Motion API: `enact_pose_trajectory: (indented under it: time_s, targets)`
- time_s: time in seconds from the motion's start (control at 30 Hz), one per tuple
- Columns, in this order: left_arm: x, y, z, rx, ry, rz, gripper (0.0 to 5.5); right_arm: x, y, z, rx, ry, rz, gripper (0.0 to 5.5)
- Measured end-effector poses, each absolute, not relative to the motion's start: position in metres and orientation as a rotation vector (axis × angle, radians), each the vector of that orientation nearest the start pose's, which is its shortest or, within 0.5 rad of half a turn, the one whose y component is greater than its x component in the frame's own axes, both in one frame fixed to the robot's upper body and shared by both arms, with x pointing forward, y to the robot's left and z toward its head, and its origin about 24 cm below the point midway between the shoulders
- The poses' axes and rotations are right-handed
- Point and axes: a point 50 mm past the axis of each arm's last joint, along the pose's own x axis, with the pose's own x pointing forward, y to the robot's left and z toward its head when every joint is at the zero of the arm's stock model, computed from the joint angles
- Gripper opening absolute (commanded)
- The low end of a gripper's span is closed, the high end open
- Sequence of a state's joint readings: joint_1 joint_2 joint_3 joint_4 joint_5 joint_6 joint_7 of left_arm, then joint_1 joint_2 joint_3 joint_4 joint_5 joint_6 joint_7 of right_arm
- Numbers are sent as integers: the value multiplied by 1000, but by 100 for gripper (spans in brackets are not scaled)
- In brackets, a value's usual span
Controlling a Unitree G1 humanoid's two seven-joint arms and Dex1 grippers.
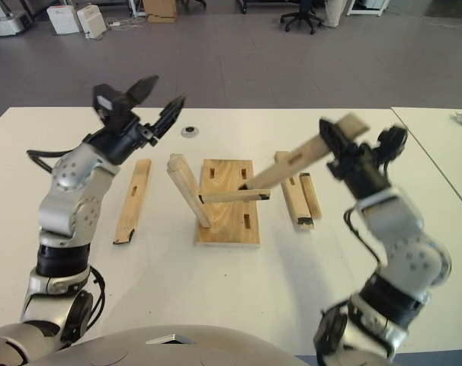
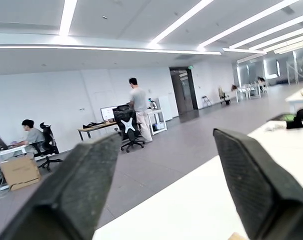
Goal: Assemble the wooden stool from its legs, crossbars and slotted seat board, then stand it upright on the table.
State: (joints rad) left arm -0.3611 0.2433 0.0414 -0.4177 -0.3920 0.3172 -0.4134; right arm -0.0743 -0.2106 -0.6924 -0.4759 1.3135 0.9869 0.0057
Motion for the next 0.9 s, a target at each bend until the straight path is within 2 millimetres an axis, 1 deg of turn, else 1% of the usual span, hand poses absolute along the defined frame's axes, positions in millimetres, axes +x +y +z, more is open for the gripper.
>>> enact_pose_trajectory:
  time_s: [0.07,0.13,0.23,0.27,0.33,0.37,0.43,0.53,0.73,0.8,0.9]
  targets:
    - [259,131,208,-76,-455,-678,369,208,-231,134,840,72,249,101]
    - [254,134,202,-104,-412,-682,369,205,-232,126,829,83,182,101]
    - [245,145,189,-110,-345,-610,369,202,-228,124,792,68,180,101]
    - [240,151,180,-106,-307,-575,369,201,-228,124,783,62,178,101]
    - [231,153,170,-110,-267,-544,369,200,-230,125,768,48,164,101]
    - [230,152,171,-109,-271,-543,369,200,-232,126,759,38,154,101]
    - [228,146,172,-117,-268,-554,369,200,-239,131,721,15,124,101]
    - [228,139,170,-119,-259,-573,369,200,-242,133,686,17,124,101]
    - [228,137,170,-90,-254,-576,369,193,-236,137,635,30,139,101]
    - [228,136,169,-87,-252,-580,369,193,-233,143,579,34,165,101]
    - [228,134,169,-83,-248,-588,369,195,-236,150,521,43,158,101]
